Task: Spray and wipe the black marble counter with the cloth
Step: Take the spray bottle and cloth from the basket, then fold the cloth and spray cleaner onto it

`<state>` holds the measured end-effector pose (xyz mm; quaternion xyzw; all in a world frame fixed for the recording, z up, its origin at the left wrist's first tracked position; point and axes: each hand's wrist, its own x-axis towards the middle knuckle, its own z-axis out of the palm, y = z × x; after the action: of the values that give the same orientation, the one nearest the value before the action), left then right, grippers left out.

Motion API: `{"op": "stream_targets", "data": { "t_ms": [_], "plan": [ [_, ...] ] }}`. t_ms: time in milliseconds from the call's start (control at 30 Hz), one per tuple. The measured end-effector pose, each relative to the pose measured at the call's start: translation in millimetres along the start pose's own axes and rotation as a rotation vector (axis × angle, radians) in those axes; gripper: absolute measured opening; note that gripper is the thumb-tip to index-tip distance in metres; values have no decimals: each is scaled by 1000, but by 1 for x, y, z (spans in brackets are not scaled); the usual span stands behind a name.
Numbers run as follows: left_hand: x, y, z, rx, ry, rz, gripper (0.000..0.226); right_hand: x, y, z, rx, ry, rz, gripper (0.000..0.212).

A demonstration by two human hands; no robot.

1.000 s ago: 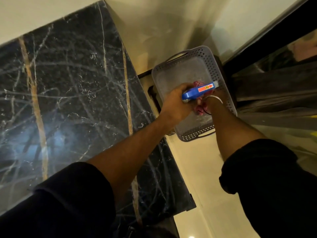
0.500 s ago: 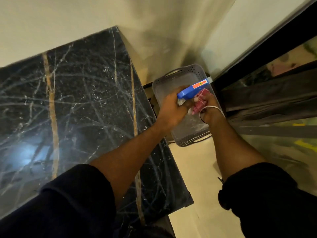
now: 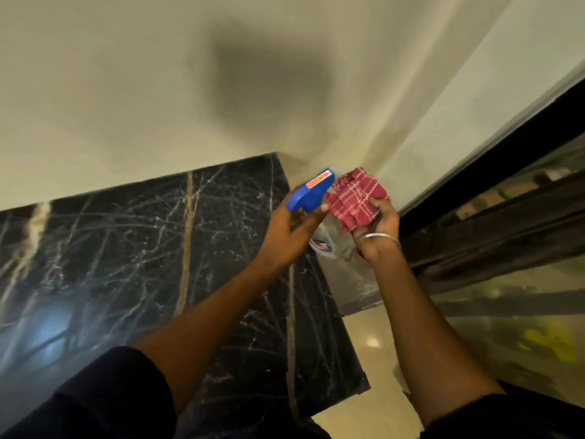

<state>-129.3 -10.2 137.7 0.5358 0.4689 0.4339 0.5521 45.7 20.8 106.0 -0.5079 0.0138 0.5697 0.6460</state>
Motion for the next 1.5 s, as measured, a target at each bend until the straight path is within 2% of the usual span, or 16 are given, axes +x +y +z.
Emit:
{"op": "stream_targets", "data": {
  "t_ms": [67,200,300,433,467,567,600,667,700,800,900,1067,1133,1200,1367,1500],
  "plan": [
    [-20,8,-35,-13,71,19,35,-23,24,22,8,-56,24,49],
    [-71,20,-99,-15,190,43,31,-73,80,50,-21,-154,100,47],
    [-113,20,-150,2,257,81,32,-109,125,65,-36,-229,161,61],
    [-166,11,-223,109,303,113,27,-153,178,85,-50,-321,249,41],
    [-181,8,-243,129,315,107,23,-164,193,90,-56,-319,263,46],
    [-220,-3,-297,184,361,51,13,-195,239,102,-77,-345,306,91],
    [-232,-6,-313,189,377,27,17,-204,255,106,-82,-358,313,88],
    [-253,-9,-339,196,363,14,33,-226,280,112,-95,-378,322,55],
    [-264,-8,-350,195,348,11,34,-236,293,115,-98,-378,334,43],
    [-290,-10,-378,244,326,29,25,-265,326,125,-97,-366,368,30],
    [-306,-12,-401,268,323,32,13,-289,349,135,-116,-374,393,36],
    [-312,-13,-428,297,321,79,25,-306,375,148,-102,-481,449,69],
    [-310,-11,-433,283,356,101,29,-310,381,152,-113,-509,454,75],
    [-307,-10,-436,286,384,106,33,-314,383,155,-125,-515,440,71],
    [-302,-10,-438,338,397,94,52,-320,379,157,-240,-482,378,34],
    [-301,-8,-431,337,440,106,42,-319,376,157,-379,-460,287,43]
  ]
}}
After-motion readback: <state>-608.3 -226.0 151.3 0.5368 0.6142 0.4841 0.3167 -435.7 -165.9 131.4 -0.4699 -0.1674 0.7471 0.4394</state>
